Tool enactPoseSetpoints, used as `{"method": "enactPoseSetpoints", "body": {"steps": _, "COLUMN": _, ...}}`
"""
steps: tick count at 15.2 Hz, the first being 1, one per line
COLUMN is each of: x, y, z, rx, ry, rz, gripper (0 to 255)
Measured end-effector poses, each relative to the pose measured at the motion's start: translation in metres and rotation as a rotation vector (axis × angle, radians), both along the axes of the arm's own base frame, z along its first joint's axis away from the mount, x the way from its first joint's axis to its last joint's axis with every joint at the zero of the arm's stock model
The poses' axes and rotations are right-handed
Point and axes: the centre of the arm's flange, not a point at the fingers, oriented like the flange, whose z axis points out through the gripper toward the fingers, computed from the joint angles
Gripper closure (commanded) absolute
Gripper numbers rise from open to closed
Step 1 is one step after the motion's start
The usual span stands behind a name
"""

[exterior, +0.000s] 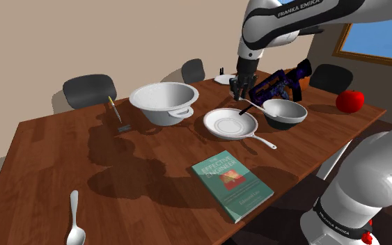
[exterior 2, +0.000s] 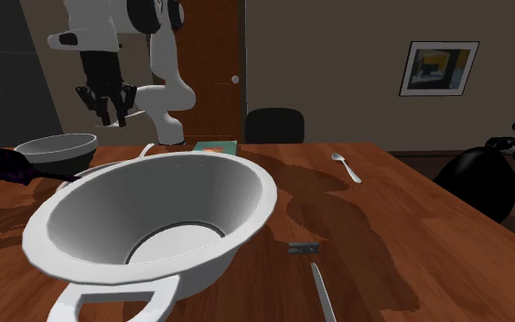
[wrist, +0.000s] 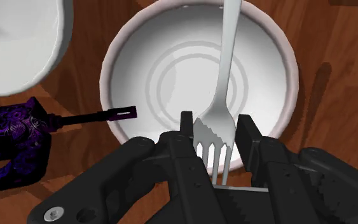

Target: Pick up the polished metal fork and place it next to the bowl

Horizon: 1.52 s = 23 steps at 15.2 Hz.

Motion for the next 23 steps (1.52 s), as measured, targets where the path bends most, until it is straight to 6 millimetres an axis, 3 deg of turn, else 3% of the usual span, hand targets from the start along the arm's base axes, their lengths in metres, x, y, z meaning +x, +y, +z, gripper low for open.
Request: {"method": "enactPoseSetpoints", "body": {"steps": 23, "x": -0.102, "y": -0.285, "z": -0.002, "rx": 0.000, "ry": 0.000, "rz": 0.000, "gripper": 255}}
